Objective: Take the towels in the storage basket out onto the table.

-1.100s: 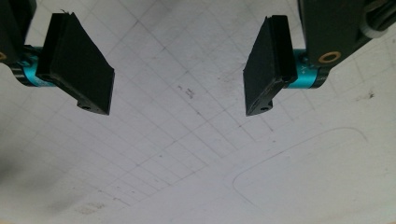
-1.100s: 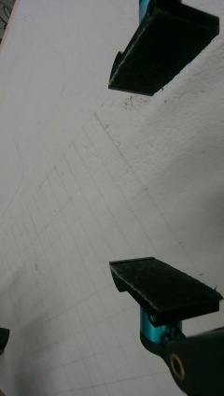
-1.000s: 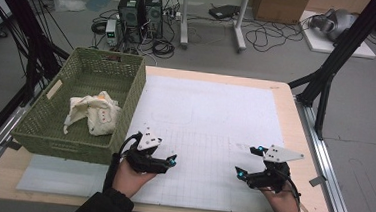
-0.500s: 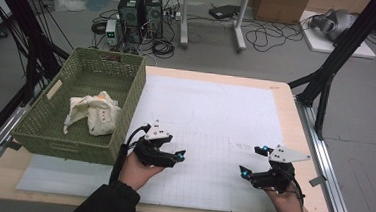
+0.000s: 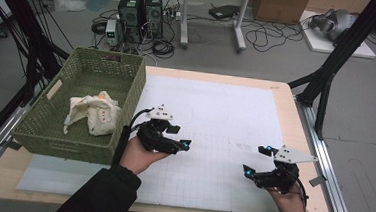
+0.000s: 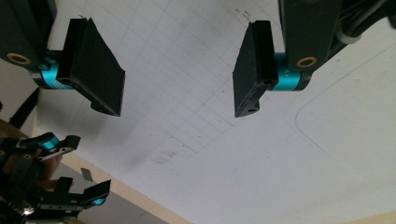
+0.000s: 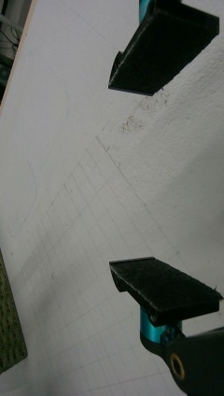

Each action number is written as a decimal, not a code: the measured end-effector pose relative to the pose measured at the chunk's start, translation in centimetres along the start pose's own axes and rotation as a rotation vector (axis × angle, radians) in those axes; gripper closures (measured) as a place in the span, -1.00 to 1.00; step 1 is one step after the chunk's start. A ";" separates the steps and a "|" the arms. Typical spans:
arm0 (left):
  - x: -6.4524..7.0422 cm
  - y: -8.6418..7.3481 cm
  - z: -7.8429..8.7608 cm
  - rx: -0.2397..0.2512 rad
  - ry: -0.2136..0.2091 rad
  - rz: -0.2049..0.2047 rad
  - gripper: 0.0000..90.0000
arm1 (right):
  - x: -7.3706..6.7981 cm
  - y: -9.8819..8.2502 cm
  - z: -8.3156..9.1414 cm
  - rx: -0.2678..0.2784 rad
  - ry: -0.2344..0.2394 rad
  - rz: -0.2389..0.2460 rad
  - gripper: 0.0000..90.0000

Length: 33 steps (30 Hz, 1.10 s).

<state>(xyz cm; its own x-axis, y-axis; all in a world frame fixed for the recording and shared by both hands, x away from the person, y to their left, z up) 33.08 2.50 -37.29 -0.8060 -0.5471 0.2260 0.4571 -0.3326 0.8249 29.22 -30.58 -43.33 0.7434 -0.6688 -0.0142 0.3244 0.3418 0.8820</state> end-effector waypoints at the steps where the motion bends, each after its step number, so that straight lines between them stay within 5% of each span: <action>1: -0.2 0.2 0.0 -0.012 -0.005 0.002 -0.23 | 0.0 0.0 0.0 -0.001 0.000 0.002 -0.77; 20: -2.4 3.7 1.8 -0.086 -0.150 0.098 -0.19 | 0.0 0.2 -0.2 0.004 0.008 0.008 -0.77; 29: -4.7 5.1 4.0 -0.064 -0.243 0.182 -0.18 | 0.0 0.3 -0.3 0.005 0.009 0.007 -0.77; 33: -5.6 5.4 4.7 -0.056 -0.252 0.197 -0.15 | 0.1 0.3 -0.3 0.008 0.009 0.010 -0.77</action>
<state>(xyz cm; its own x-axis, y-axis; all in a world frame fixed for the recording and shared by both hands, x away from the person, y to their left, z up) 38.24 7.36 -31.70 -0.7644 -0.3998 0.5058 0.6281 -0.2848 0.7241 29.58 -30.33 -43.20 0.7519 -0.6592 -0.0095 0.3122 0.3433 0.8858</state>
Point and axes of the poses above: each handheld gripper's, and its own axes: z roughly backward along the jaws, y roughly out of its top, x roughly to its right, the point moved 4 cm from there along -z, roughly forward along the jaws
